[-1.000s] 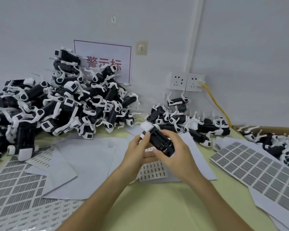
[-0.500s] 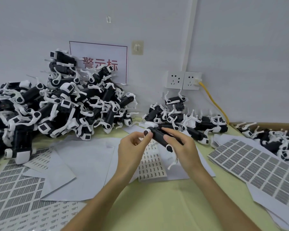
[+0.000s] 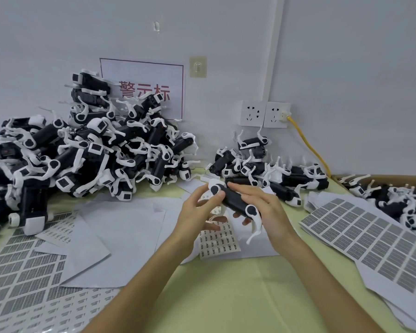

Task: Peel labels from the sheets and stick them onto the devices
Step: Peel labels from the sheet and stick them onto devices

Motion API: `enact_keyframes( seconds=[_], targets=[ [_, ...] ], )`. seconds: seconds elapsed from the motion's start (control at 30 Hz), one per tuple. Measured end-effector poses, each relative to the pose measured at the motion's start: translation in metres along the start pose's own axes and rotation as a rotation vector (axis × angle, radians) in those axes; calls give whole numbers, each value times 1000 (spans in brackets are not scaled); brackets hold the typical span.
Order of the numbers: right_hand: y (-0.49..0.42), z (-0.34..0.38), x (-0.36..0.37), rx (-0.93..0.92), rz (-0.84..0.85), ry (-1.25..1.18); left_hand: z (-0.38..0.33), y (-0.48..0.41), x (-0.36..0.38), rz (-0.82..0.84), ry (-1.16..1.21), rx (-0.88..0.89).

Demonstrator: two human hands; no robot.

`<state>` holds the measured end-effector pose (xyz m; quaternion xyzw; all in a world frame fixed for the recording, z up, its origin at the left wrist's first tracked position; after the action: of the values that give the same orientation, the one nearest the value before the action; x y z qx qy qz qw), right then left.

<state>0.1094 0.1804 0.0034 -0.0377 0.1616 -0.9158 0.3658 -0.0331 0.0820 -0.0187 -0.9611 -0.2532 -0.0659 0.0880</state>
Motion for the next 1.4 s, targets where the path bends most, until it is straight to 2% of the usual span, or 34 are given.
enact_keyframes(
  seconds=[0.1, 0.2, 0.3, 0.43, 0.63, 0.77, 0.9, 1.03, 1.17, 1.27, 1.33, 1.4],
  targets=[
    [0, -1, 3, -38, 34, 52, 0, 0, -2, -29, 32, -9],
    [-1, -2, 2, -70, -15, 65, 3, 0, -2, -64, 73, -16],
    [-3, -5, 0, -32, -97, 97, 2, -1, -5, -132, 111, -20],
    [-3, -9, 3, 8, -115, 87, 3, -2, -8, -141, 140, -33],
    [-3, -1, -5, -58, -198, -30, -2, -2, -6, -58, 140, -64],
    [-3, 1, -11, -67, -246, -65, -6, -2, -4, 147, -36, -52],
    [-3, 6, -17, -77, -277, -82, -8, -2, -7, 218, -152, -47],
    [-4, 5, -20, -66, -239, -95, -10, 0, -9, 312, -294, -58],
    [-4, -1, -7, -49, -140, -34, 1, 4, -2, 419, -381, -164],
    [-7, -12, -1, 34, -140, -116, 4, 3, -3, 344, -315, -242],
    [-9, -19, -6, 88, -216, -187, 1, 0, -3, 233, -125, -237],
    [-10, -28, -14, 122, -292, -85, 0, -6, -12, 69, 122, -217]
  ],
)
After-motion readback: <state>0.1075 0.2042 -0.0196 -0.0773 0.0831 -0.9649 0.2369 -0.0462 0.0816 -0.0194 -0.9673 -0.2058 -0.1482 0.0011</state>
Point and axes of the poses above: each hand's wrist, its own y-axis away from the middle knuckle, its own x-axis out of the palm, z = x × y, the point moved 4 cm from there along -y, towards the middle knuckle
